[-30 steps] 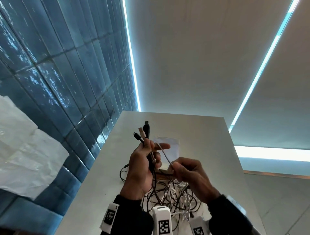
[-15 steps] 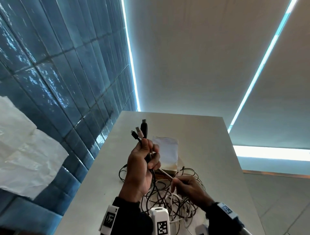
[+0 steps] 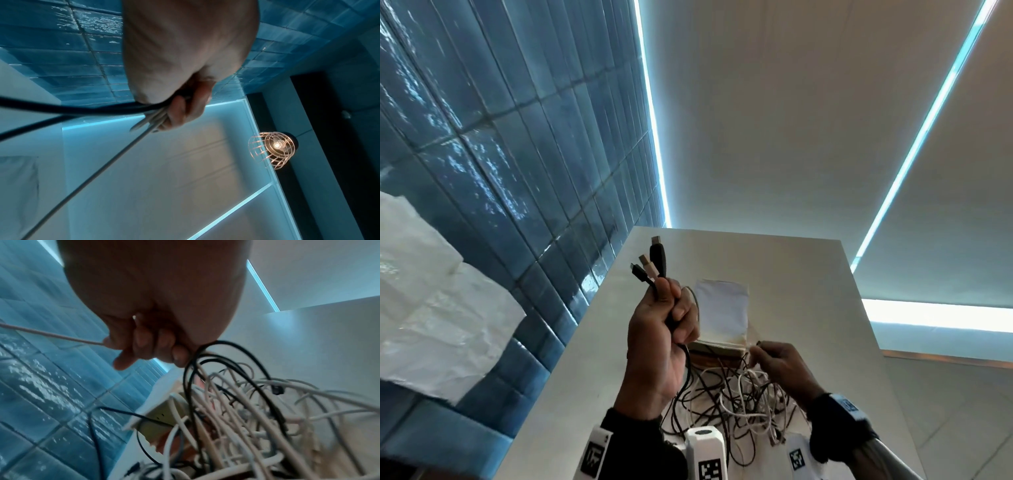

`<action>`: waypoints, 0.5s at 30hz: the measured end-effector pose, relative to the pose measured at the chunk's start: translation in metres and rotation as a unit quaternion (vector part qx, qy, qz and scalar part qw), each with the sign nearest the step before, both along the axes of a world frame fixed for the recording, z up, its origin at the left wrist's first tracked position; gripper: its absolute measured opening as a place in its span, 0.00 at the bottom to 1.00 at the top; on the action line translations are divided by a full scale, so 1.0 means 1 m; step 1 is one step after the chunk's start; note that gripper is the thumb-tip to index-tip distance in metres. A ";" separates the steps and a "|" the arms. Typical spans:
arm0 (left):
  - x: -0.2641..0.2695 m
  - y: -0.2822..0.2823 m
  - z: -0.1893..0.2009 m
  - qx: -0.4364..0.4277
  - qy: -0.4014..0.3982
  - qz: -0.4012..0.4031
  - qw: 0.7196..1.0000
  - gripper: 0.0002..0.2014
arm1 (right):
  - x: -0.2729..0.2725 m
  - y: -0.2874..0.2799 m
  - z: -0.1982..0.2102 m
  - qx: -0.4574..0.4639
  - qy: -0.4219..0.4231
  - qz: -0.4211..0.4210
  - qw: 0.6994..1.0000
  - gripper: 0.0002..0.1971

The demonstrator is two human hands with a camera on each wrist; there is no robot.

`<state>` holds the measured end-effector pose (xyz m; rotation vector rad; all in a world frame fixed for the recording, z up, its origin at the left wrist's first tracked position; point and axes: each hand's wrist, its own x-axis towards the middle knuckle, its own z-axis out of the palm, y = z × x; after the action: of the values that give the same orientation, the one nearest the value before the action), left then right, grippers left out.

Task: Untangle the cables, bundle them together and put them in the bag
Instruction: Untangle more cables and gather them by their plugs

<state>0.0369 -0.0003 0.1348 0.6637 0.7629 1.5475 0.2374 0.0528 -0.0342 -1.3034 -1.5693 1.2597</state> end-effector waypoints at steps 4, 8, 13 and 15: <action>0.007 0.006 -0.009 -0.082 0.040 0.002 0.996 0.15 | -0.008 0.009 0.025 -0.025 0.119 -0.112 0.986 0.13; 0.017 0.012 -0.027 -0.160 0.069 -0.015 0.985 0.14 | -0.023 -0.001 0.069 -0.005 0.267 -0.072 0.961 0.07; 0.024 0.018 -0.035 -0.193 0.077 -0.052 0.977 0.14 | -0.035 -0.024 0.107 0.047 0.285 0.079 0.954 0.07; 0.023 0.017 -0.028 -0.168 0.060 -0.054 0.982 0.15 | -0.036 -0.031 0.107 0.032 0.278 0.106 0.954 0.08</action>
<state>0.0597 0.0169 0.1068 0.5392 1.0349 1.2499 0.2018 0.0215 0.0727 -0.6604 -1.3434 1.5285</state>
